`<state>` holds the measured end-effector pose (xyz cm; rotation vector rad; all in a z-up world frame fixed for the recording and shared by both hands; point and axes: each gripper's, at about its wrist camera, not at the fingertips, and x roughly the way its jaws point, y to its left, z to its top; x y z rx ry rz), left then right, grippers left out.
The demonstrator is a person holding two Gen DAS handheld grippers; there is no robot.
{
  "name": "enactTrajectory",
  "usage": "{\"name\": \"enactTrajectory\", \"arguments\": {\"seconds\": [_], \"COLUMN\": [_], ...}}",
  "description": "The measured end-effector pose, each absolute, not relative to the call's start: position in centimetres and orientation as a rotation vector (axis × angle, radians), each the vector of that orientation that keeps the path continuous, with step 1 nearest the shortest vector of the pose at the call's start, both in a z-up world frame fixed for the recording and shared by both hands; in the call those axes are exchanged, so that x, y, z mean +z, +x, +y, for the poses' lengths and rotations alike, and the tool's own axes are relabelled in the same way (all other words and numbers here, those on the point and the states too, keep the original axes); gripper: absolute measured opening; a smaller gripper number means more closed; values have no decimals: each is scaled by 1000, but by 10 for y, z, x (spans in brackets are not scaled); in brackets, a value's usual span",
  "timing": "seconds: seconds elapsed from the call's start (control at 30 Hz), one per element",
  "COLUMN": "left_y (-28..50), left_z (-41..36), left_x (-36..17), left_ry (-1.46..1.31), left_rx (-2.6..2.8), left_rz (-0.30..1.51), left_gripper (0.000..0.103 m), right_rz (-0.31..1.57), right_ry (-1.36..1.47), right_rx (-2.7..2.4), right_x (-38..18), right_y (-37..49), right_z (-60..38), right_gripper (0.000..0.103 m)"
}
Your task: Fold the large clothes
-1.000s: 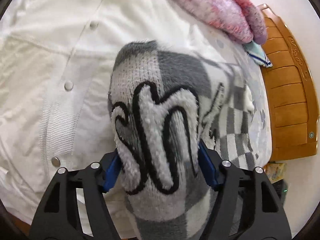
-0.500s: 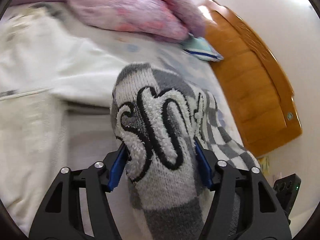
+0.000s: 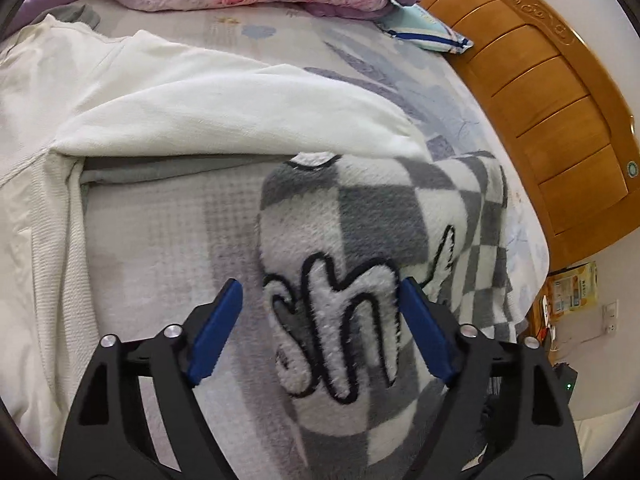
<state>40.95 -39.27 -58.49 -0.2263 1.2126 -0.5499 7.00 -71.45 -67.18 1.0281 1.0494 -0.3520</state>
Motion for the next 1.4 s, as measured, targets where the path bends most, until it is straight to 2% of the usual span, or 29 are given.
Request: {"name": "enactTrajectory", "arguments": {"seconds": [0.1, 0.23, 0.37, 0.5, 0.73, 0.97, 1.03, 1.2, 1.4], "left_y": [403, 385, 357, 329, 284, 231, 216, 167, 118], "left_z": [-381, -349, -306, -266, -182, -88, -67, -26, 1], "left_x": [-577, -560, -532, -497, -409, -305, -279, -206, -143], "left_ry": [-182, -135, -65, -21, -30, -6, -9, 51, 46], "left_rx": [-516, -473, -413, -371, -312, -248, -250, -239, -210], "left_rz": [1223, 1221, 1194, 1140, 1019, 880, 846, 742, 691], "left_gripper": [88, 90, 93, 94, 96, 97, 98, 98, 98], "right_rz": [1094, 1154, 1209, 1184, 1051, 962, 939, 893, 830], "right_ry": [976, 894, 705, 577, 484, 397, 375, 317, 258], "right_rx": [-385, -432, -432, -332, -151, -71, -65, -43, -2], "right_x": [-656, -623, -588, -542, -445, -335, -308, -243, -182], "right_y": [63, 56, 51, 60, 95, 72, 55, 26, -8], "right_z": [-712, -707, -674, -619, -498, -382, -360, -321, -297], "right_gripper": [69, 69, 69, 69, 70, 82, 88, 91, 94]}}
